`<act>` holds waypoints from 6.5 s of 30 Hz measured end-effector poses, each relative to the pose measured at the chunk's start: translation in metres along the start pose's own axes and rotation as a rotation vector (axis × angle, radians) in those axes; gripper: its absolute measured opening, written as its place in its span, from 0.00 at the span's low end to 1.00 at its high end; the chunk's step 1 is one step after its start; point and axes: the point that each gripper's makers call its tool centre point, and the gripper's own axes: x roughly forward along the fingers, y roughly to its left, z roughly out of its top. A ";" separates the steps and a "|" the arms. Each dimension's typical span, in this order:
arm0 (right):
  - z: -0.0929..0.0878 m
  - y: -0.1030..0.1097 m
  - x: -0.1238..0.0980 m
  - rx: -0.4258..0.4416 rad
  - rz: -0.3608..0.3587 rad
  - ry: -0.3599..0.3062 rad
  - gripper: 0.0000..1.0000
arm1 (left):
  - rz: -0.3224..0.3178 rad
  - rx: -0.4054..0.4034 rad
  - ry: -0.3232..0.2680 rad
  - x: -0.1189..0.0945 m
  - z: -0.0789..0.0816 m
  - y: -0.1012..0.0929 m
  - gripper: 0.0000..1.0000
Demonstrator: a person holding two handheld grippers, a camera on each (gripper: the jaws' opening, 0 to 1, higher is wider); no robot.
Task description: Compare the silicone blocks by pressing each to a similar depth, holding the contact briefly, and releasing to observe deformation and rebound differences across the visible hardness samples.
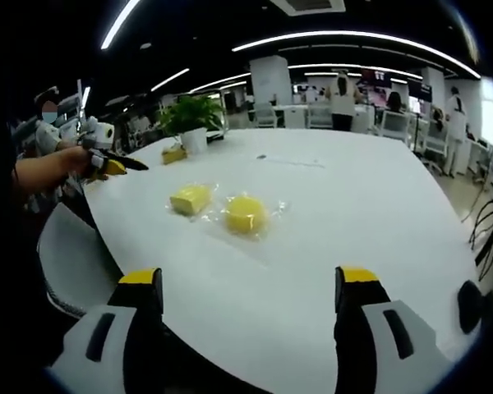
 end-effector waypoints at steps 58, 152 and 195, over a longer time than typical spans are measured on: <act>-0.025 -0.015 -0.026 0.033 -0.078 0.106 0.62 | -0.024 -0.884 -0.079 0.114 -0.029 0.087 0.26; 0.014 0.010 -0.041 -0.097 0.052 0.027 0.57 | -0.466 0.169 -0.292 -0.018 0.146 -0.147 0.00; 0.186 0.113 0.010 -0.138 0.601 -0.282 0.55 | -0.795 0.399 -0.237 -0.028 0.155 -0.254 0.00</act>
